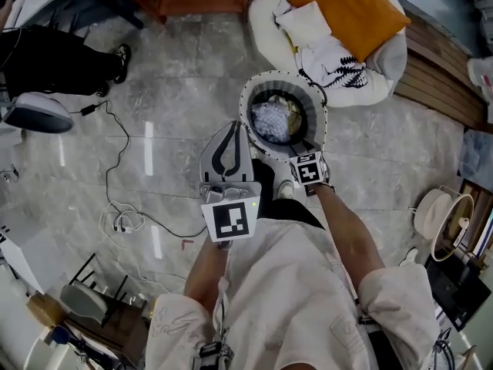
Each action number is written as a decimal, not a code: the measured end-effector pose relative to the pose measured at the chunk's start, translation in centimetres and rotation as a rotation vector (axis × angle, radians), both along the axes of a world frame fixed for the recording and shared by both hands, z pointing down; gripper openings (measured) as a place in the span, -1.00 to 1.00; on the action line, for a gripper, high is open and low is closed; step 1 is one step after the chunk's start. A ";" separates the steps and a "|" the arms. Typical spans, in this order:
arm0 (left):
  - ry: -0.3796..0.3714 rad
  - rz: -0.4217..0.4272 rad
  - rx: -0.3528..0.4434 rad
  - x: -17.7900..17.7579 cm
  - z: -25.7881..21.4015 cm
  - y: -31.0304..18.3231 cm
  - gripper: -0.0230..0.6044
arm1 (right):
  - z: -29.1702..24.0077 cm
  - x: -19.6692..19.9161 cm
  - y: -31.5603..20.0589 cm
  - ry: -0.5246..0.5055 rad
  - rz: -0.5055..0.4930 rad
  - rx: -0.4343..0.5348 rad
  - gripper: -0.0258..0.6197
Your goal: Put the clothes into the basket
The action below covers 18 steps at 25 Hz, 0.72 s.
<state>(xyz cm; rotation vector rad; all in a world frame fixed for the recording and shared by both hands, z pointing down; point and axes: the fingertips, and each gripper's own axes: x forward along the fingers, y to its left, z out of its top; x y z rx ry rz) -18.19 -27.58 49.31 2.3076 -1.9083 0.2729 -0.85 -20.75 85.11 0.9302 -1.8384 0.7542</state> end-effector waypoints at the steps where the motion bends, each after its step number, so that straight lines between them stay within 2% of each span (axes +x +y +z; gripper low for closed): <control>1: 0.004 0.001 0.005 0.6 -0.3 0.4 -0.90 | -0.5 0.3 0.2 -0.011 0.000 0.015 -0.33; 3: 0.008 0.003 0.007 1.7 -0.7 1.3 -0.90 | -1.7 0.9 0.9 -0.030 -0.008 0.042 -0.33; 8: 0.006 -0.004 0.014 4.4 -1.6 3.6 -0.90 | -6.7 2.7 1.0 -0.088 -0.012 0.179 -0.32; 15: -0.019 0.006 0.054 8.1 -3.6 6.8 -0.90 | -14.7 6.7 1.3 -0.208 0.106 0.325 -0.33; 18: -0.024 -0.002 0.081 9.1 -4.9 8.2 -0.90 | -19.3 8.1 1.4 -0.245 0.124 0.425 -0.33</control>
